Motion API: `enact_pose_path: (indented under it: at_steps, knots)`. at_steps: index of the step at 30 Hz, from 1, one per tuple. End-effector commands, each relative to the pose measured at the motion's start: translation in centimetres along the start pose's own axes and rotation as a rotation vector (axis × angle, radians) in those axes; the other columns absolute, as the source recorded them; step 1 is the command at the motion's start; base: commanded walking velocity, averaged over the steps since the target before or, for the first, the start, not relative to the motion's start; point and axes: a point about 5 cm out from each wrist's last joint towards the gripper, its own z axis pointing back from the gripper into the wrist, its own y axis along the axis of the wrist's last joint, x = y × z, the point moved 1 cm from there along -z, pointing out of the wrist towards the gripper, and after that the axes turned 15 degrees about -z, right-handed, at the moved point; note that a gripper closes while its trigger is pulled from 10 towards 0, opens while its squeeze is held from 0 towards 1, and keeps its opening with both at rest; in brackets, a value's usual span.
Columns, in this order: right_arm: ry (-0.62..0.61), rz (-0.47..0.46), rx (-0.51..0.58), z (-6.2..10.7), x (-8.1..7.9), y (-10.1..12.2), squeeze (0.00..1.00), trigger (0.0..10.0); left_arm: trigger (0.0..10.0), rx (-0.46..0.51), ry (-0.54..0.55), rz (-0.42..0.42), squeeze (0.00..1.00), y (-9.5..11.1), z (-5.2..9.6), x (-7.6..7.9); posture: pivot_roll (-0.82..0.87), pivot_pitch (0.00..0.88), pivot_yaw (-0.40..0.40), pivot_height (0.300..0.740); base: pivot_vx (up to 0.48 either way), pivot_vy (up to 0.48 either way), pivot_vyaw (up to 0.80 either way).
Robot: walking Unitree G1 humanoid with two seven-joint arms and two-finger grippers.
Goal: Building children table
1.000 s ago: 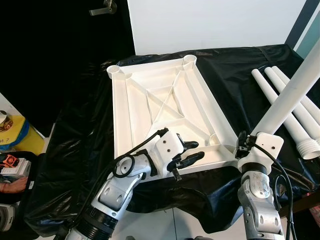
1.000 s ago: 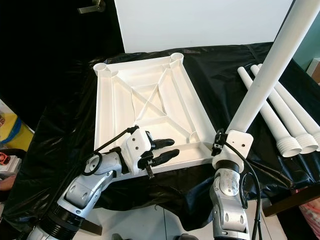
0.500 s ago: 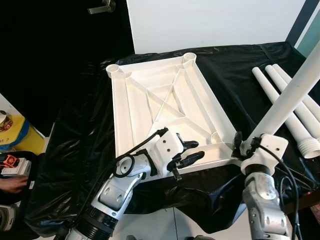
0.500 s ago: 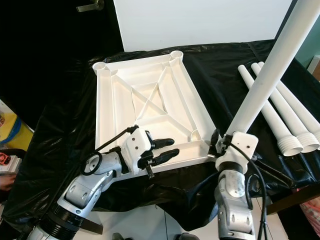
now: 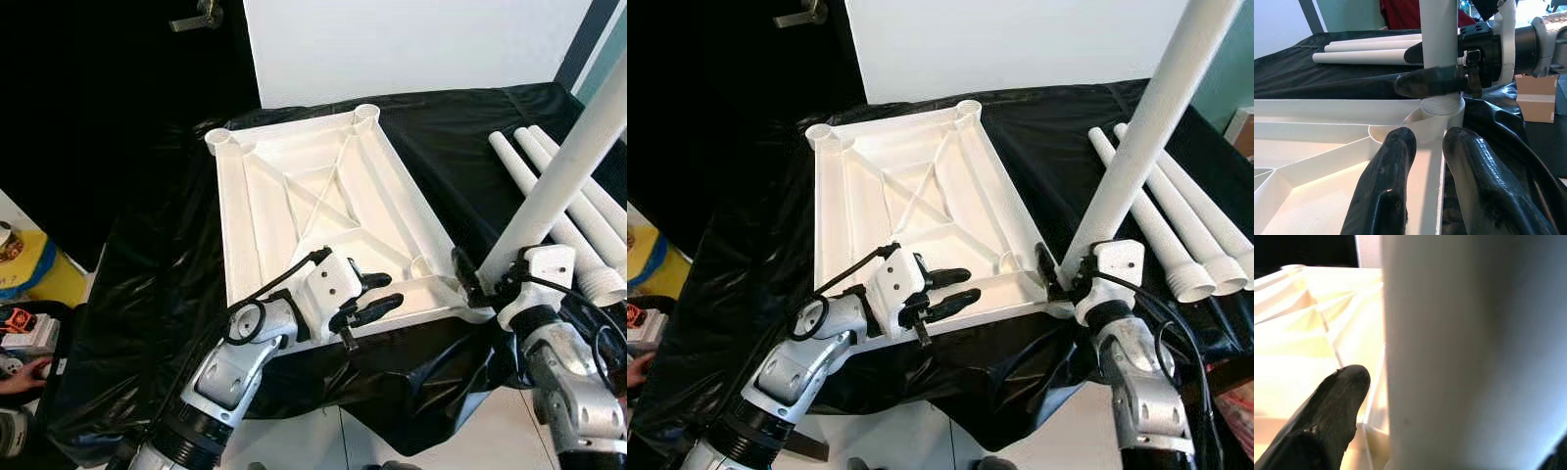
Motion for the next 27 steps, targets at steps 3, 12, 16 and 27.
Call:
enact_pose_path:
  at_steps: [3,12,16,27]
  knots:
    - [0.039,0.002,-0.048,-0.3,-0.1,-1.0,0.0,3.1,10.0,-0.01,0.003,-0.007,0.0,-0.2,-0.1,0.1,-0.16,0.073,0.031,0.74,0.0,0.0,0.0]
    - [0.037,0.005,-0.082,0.0,0.9,-1.9,0.0,0.0,10.0,-0.014,0.012,-0.005,0.0,-0.2,0.1,0.0,-0.15,0.079,0.032,0.74,0.0,0.0,0.0]
    - [0.008,-0.02,-0.085,0.1,1.4,-2.2,0.0,2.0,10.0,-0.017,0.013,-0.004,0.0,-0.2,0.2,0.0,-0.16,0.088,0.038,0.74,0.0,0.0,0.0]
    - [-0.172,-0.071,-0.064,0.1,1.1,-2.9,0.0,10.0,10.0,-0.02,0.016,0.001,0.0,-0.3,0.2,0.0,-0.16,0.101,0.041,0.74,0.0,0.0,0.0]
